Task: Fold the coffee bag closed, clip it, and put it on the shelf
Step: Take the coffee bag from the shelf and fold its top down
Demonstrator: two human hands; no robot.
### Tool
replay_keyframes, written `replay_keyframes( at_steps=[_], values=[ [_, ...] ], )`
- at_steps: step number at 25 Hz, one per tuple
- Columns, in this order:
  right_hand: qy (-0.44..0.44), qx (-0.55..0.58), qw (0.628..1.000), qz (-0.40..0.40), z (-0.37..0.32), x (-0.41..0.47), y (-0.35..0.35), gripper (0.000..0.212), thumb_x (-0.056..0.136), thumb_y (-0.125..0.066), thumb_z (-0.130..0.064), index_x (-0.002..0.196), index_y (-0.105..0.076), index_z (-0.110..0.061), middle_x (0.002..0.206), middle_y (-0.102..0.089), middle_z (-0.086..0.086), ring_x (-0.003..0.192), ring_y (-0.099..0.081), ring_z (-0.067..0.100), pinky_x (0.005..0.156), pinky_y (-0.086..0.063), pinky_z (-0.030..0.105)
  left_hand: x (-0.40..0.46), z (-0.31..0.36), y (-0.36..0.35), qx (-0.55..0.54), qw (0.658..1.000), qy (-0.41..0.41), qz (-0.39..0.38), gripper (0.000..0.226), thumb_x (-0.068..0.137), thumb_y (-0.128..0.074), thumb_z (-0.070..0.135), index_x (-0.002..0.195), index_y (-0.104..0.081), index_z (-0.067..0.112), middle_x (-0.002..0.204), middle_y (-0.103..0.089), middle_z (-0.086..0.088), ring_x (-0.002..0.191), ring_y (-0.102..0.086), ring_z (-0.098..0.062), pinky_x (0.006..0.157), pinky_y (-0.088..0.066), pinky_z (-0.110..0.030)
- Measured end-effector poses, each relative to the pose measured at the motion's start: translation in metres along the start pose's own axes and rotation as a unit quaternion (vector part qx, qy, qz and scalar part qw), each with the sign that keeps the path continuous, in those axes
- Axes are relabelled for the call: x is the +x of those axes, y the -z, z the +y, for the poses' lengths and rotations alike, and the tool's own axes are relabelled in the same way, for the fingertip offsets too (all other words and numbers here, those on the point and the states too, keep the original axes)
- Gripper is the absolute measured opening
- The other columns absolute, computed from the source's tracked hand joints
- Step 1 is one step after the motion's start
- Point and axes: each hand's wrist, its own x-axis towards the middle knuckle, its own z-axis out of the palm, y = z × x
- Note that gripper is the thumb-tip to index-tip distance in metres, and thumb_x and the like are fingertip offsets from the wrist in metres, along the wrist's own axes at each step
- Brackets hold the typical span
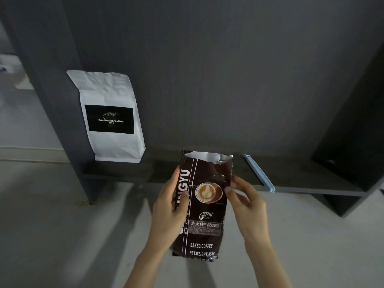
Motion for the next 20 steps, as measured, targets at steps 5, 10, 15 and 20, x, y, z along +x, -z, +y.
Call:
replay_keyframes(
  at_steps=[5,10,15,20],
  values=[
    [0.009,-0.001,1.000,0.003,-0.003,-0.011,0.009,0.016,0.084,-0.058,-0.013,0.090,-0.064,-0.027,0.082,-0.066,-0.013,0.072,-0.063,-0.001,0.055,-0.047,0.004,-0.009,0.001,0.007,-0.005,0.998,-0.031,0.045,0.050,0.087,-0.046,0.004,0.114,-0.036,0.045,0.118,-0.052,0.006,0.104,-0.057,-0.001,0.073,-0.042,0.001],
    [0.014,-0.013,1.000,0.003,-0.002,-0.014,0.012,0.014,0.084,-0.057,-0.013,0.095,-0.063,-0.019,0.085,-0.066,-0.009,0.082,-0.061,0.003,0.054,-0.048,0.007,-0.010,-0.005,0.009,0.005,0.999,-0.022,0.041,0.049,0.089,-0.045,0.009,0.119,-0.032,0.045,0.120,-0.054,0.000,0.104,-0.053,-0.002,0.076,-0.041,0.001],
    [0.030,-0.018,0.999,-0.007,-0.002,-0.019,0.015,0.013,0.082,-0.059,-0.013,0.093,-0.062,-0.019,0.084,-0.065,-0.012,0.082,-0.061,0.002,0.056,-0.048,0.004,-0.010,-0.008,0.009,-0.024,0.998,0.015,0.059,0.033,0.087,-0.050,0.012,0.114,-0.054,0.030,0.109,-0.064,-0.006,0.090,-0.061,-0.008,0.071,-0.045,-0.003],
    [0.054,-0.048,0.997,-0.007,0.001,-0.023,0.016,0.008,0.081,-0.060,-0.013,0.087,-0.060,-0.019,0.083,-0.065,-0.004,0.079,-0.063,0.006,0.056,-0.050,0.007,-0.016,0.000,0.006,-0.061,0.995,0.038,0.071,0.016,0.084,-0.054,0.009,0.094,-0.062,0.019,0.092,-0.067,0.000,0.077,-0.061,0.001,0.066,-0.045,-0.003]
  ],
)
